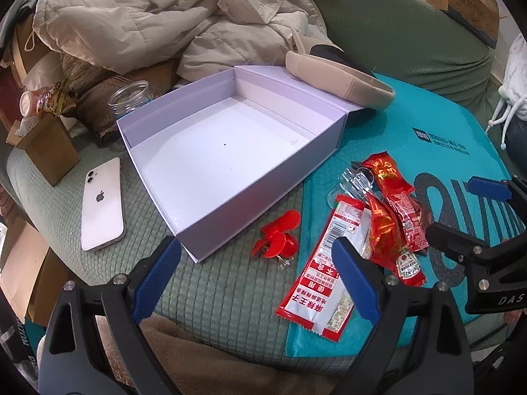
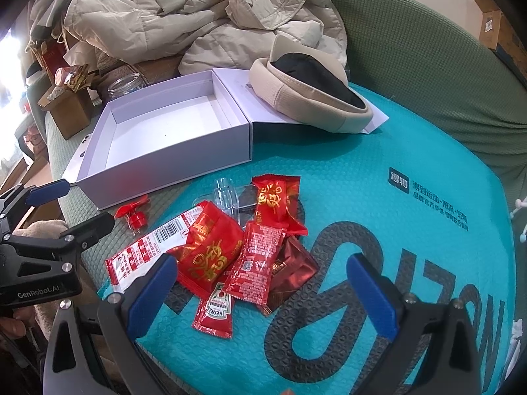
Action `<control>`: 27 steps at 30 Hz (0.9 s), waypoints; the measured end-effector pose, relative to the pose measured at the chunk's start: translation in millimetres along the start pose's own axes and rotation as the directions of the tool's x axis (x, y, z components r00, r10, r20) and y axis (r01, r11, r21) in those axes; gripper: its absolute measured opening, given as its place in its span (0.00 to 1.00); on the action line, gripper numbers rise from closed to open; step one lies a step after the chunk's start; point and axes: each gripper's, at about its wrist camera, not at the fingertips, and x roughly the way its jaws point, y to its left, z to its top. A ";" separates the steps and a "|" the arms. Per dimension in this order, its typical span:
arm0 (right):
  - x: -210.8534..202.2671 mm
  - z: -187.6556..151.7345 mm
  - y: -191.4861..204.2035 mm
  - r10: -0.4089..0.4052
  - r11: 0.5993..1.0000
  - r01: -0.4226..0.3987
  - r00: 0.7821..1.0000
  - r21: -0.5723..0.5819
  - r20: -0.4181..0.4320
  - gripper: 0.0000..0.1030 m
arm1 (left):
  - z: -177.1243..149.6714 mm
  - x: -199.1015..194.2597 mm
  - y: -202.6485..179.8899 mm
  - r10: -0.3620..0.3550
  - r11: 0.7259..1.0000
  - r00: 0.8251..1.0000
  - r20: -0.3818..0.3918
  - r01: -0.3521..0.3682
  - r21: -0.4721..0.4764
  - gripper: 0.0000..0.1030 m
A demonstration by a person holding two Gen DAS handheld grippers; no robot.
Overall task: Organize objects
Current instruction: 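Move both tools toward the pile of red candy packets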
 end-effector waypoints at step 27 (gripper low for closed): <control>-3.6 -6.2 -1.1 0.000 1.000 0.000 1.000 -0.012 0.000 1.00 | -2.8 -4.9 -10.0 -0.020 1.000 1.000 -0.002 0.020 0.013 0.90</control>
